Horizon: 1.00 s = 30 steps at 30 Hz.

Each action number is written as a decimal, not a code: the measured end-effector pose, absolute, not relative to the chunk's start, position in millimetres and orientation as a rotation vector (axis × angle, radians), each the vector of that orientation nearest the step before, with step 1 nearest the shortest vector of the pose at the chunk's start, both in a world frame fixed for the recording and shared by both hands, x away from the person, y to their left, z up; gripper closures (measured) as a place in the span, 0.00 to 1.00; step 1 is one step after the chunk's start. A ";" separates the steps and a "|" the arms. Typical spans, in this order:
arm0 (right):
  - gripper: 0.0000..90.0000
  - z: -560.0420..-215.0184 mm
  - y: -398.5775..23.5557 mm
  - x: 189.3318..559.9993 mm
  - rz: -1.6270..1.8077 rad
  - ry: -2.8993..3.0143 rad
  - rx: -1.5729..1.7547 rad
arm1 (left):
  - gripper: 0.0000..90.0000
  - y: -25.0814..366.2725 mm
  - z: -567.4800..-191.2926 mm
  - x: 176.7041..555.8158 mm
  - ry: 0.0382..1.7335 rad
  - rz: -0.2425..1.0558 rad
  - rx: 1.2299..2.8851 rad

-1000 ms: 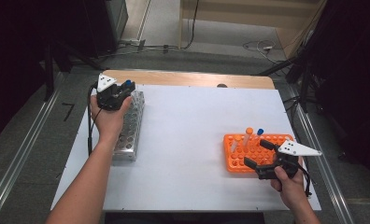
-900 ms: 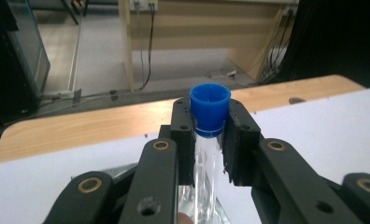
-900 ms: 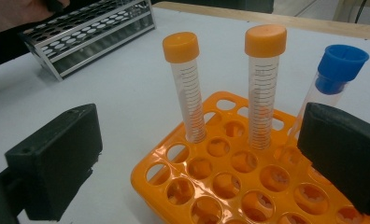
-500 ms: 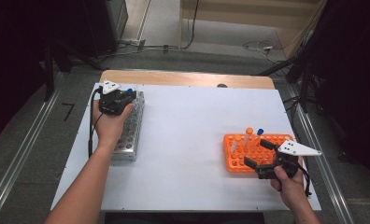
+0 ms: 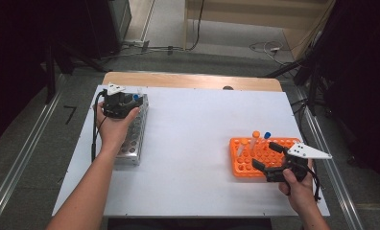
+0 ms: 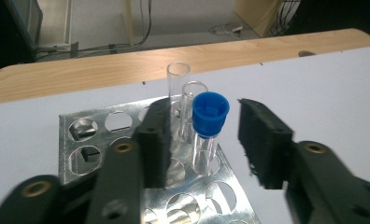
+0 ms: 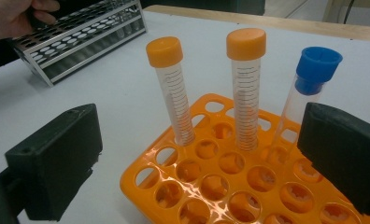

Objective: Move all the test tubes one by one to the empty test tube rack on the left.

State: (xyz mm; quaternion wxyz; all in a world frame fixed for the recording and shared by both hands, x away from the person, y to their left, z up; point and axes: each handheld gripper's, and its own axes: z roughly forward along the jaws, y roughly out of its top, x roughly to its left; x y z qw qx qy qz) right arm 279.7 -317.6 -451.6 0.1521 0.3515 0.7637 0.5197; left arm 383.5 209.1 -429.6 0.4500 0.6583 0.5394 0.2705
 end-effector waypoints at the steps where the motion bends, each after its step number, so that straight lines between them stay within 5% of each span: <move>1: 0.00 -451.5 -317.6 279.9 1.489 2.189 1.016 | 0.49 209.0 -428.5 382.2 1.326 0.661 1.622; 12: 0.04 -452.2 -322.6 286.9 1.457 2.144 1.094 | 0.15 205.6 -414.8 353.6 1.212 0.613 1.559; 20: 0.18 -452.0 -324.2 292.1 1.424 2.086 1.170 | 0.02 200.1 -407.5 326.0 1.157 0.594 1.561; 30: 0.43 -455.6 -323.3 300.7 1.366 2.074 1.258 | 0.00 187.4 -405.7 285.0 1.075 0.563 1.572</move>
